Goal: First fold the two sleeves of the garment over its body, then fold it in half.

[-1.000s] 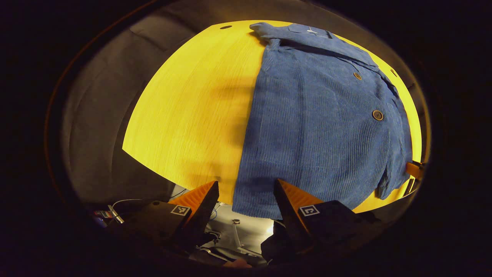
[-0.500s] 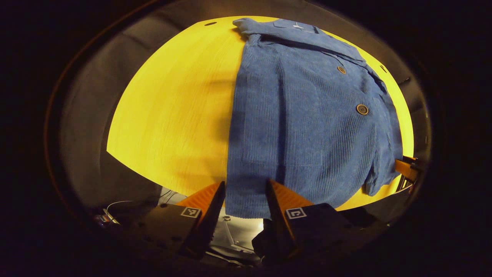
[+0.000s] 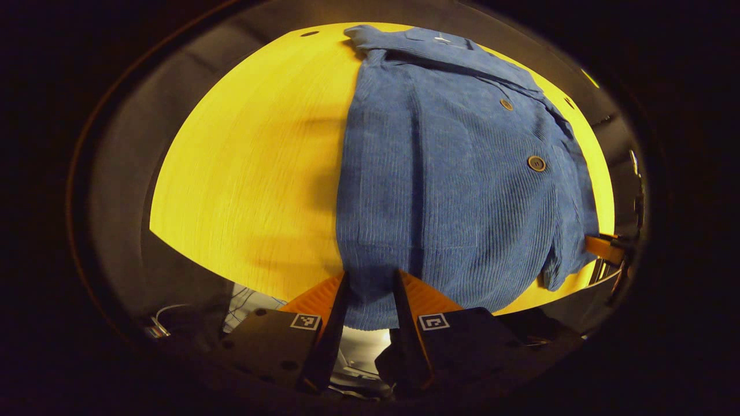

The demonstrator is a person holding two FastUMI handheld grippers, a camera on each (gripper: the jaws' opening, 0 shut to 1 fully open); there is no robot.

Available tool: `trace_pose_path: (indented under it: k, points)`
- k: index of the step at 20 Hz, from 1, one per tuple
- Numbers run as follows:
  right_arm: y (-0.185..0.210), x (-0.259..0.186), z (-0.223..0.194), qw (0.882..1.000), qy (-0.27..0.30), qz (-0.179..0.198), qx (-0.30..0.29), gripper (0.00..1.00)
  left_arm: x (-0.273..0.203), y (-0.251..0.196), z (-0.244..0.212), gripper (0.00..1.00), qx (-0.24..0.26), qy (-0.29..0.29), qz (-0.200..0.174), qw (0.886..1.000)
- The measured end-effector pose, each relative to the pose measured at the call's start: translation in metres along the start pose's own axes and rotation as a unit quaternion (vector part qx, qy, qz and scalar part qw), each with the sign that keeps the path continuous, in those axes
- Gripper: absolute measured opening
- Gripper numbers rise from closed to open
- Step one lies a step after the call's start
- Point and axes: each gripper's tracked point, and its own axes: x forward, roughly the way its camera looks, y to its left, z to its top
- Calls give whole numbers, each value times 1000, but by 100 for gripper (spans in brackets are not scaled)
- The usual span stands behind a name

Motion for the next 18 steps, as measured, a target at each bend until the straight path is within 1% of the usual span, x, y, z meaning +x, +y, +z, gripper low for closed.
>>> trace_pose_path:
  k: [1, 2, 3, 4, 5, 6, 7, 9, 10, 11, 15, 18]
  points:
    - [5, -1, 1, 1000, -5, 11, 9, 59, 0, 0, -1, 46, -2, 1, -1, 1000]
    - [11, 1, 3, 999, -9, 26, 28, 35, 0, 0, -2, 44, -5, 5, 0, 1000]
    - [14, 1, 4, 999, -9, 34, 40, 11, 1, -2, -2, 45, -13, 14, -7, 1000]
    - [15, 1, 3, 998, -6, 41, 42, 0, -3, -5, -1, 31, -35, 7, -12, 999]
    - [13, -1, 4, 998, -9, 47, 51, 10, -1, -7, 0, 17, -35, 12, -16, 999]
    - [14, 0, 4, 996, -10, 52, 66, 10, 2, -5, 0, 2, -34, 13, -22, 999]
    - [14, 0, 5, 996, -14, 54, 64, 2, 0, -6, -1, 0, -35, 8, -27, 999]
    - [15, 0, 4, 996, -18, 56, 63, 2, -2, -15, -5, 0, -42, 16, -65, 997]
    - [17, -1, 0, 996, -11, 61, 65, 2, -5, -20, -8, 0, -48, 18, -83, 995]
    - [19, -2, -2, 995, -7, 67, 72, 2, -7, -23, -10, 0, -50, 19, -93, 994]
    - [32, -17, -9, 994, -6, 84, 75, 2, -18, -20, -20, 0, -45, 10, -104, 993]
    - [36, -32, -13, 991, -1, 99, 84, 2, -30, -22, -27, 0, -62, 15, -137, 988]
